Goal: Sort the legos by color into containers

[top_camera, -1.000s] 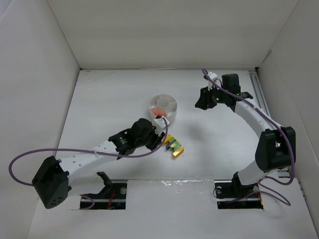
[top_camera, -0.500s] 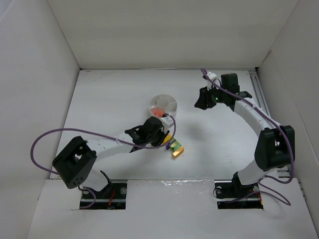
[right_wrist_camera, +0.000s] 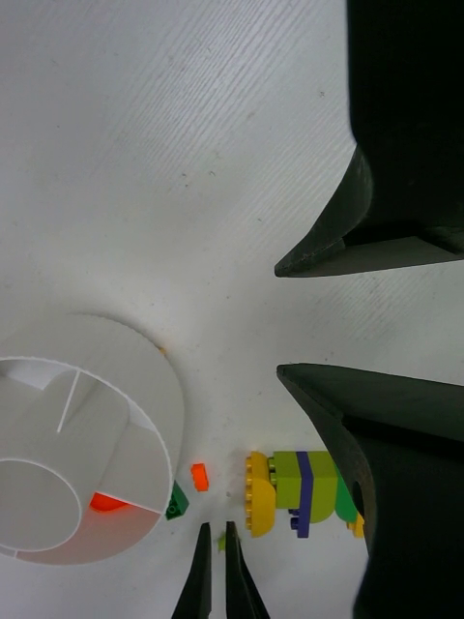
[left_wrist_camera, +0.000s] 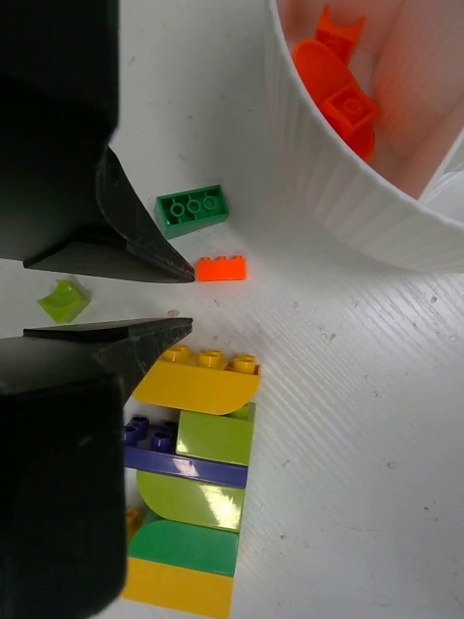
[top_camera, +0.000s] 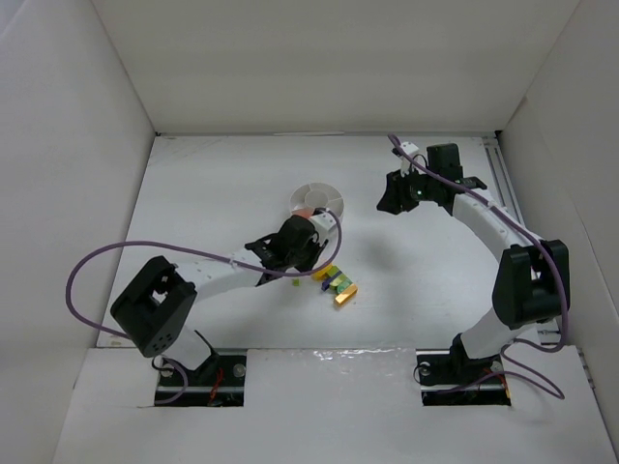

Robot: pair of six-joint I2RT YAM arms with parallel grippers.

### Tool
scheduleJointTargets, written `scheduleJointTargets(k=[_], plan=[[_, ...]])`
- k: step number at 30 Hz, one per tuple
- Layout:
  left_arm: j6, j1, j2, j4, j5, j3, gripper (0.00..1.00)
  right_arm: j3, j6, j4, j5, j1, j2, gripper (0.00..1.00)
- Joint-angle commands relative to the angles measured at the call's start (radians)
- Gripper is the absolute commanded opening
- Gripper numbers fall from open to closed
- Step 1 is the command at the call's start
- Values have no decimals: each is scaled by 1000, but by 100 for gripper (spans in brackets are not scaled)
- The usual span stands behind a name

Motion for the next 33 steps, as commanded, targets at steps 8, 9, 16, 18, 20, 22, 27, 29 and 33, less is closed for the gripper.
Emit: scheduleJointTargets(k=[8,9,16,18,20,22,27,29,33], plan=[[5,1,83,8,8,95,18,51,-16,2,-6,9,-4,47],[5,1,84,8,8,95,18,51,-16,2,-6,9,-4,47],[-4,1,142,-33,8,114,18,51,-16,2,-6,9,6,47],[-13,1,142,-33,8,114,18,51,-16,2,-6,9,6,47],[-23,1,153,-33,8,114,18,51,-16,2,-6,9,6,47],[-23,10,163,-42,-1,114,18,51,-16,2,-6,9,6,47],[-41,30,183,-53,-11,135,18,51,-16,2,-6,9,6,47],[-50,40,192,-53,-11,135,18,51,-16,2,-6,9,6,47],[-50,49,202,-62,-11,146,20,51,-16,2,-6,9,6,47]])
